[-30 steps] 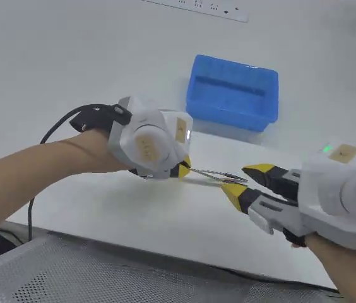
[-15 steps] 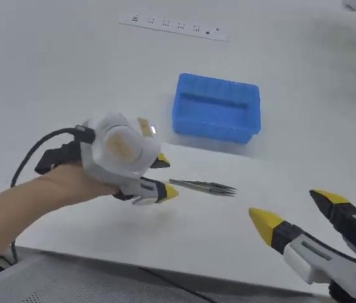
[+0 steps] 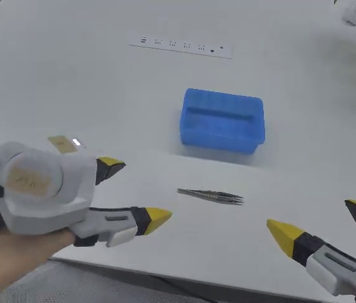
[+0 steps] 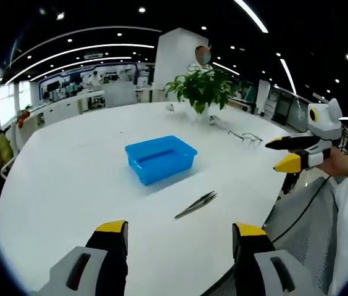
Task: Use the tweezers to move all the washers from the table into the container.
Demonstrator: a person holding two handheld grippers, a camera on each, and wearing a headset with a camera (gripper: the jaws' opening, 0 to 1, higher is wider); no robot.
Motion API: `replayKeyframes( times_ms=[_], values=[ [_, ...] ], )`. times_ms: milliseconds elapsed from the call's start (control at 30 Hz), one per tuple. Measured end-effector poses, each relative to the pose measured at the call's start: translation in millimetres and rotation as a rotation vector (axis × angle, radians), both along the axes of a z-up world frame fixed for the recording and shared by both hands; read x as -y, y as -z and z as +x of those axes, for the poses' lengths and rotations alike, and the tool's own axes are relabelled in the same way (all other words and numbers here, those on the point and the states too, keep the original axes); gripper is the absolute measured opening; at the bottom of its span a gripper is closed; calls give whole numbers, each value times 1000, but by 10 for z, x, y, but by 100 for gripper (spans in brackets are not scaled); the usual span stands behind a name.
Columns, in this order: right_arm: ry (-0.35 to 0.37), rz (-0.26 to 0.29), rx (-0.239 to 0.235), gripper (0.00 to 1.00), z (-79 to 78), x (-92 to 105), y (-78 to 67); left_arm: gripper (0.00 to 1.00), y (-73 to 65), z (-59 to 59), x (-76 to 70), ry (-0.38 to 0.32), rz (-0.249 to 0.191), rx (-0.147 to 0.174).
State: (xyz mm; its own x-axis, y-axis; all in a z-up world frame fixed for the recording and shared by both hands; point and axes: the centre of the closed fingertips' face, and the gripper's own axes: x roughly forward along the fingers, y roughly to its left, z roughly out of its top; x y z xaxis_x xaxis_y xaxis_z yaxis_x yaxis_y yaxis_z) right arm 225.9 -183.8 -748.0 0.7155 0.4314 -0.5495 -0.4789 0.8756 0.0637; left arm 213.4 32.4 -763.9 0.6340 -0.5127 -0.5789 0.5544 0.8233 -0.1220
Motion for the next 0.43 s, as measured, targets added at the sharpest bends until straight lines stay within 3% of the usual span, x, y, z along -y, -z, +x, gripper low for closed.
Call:
replayKeyframes(
  times_ms=[133, 233, 300, 333, 433],
  values=[
    [1, -7, 8, 78, -26, 19, -7, 83, -71, -160, -74, -37, -4, 7],
    [5, -2, 18, 81, -46, 33, -17, 91, -67, -222, -134, -65, 5, 4],
    [6, -1, 19, 85, -56, 36, -17, 99, -70, -258, -195, -97, 21, 19],
    [5, -4, 19, 86, -61, 42, -13, 99, -88, -262, -266, -121, 48, 42],
    [15, 1, 21, 89, -67, 65, -12, 99, -103, -313, -347, -166, 40, 43]
  ],
)
